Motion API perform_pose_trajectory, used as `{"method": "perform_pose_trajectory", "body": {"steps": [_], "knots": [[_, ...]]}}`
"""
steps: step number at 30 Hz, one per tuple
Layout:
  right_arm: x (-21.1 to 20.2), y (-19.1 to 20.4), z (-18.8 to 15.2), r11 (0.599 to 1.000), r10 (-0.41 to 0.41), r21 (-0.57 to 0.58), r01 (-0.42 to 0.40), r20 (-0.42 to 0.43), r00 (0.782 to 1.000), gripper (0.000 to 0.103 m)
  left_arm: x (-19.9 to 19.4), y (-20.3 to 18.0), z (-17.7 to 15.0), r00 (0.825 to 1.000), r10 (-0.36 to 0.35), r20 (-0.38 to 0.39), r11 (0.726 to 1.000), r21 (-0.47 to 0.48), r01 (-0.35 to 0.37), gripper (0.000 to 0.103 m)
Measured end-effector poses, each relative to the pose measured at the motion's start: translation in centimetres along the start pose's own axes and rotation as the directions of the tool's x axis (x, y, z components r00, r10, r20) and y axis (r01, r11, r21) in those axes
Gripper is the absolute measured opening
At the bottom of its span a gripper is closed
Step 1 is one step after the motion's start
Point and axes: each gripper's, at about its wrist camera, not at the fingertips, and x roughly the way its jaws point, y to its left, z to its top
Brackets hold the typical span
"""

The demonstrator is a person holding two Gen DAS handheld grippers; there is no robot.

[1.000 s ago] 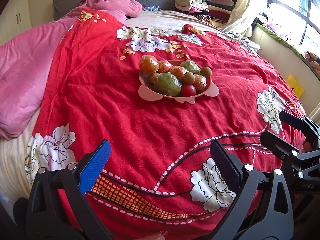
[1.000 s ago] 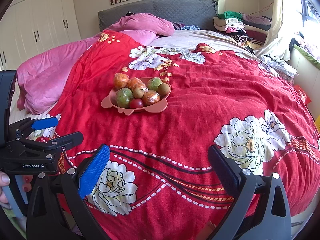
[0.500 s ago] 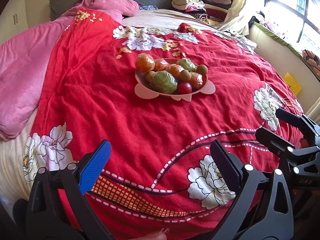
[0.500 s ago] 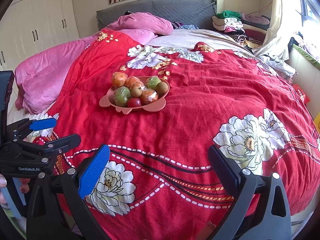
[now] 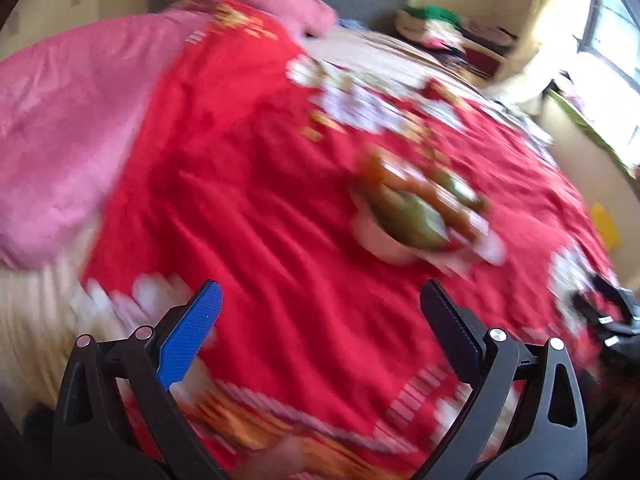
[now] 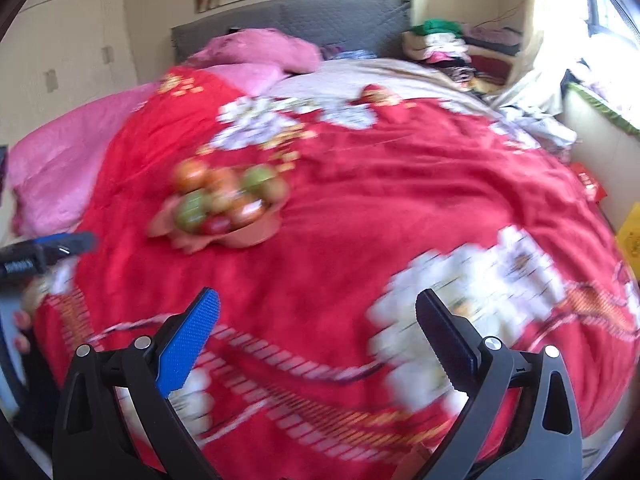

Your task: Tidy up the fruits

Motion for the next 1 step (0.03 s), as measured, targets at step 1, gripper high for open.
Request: {"method": "perform_pose_trajectory", "body": {"steps": [1], "knots": [[1.28,-1.98,1.04,0.999,-0.048,0.009,0.048,-0.009,0.999,0.098,0.74,0.81,0.71,0.999,0.051,0.002,0.999,0.004,-0.051,0.093]]}}
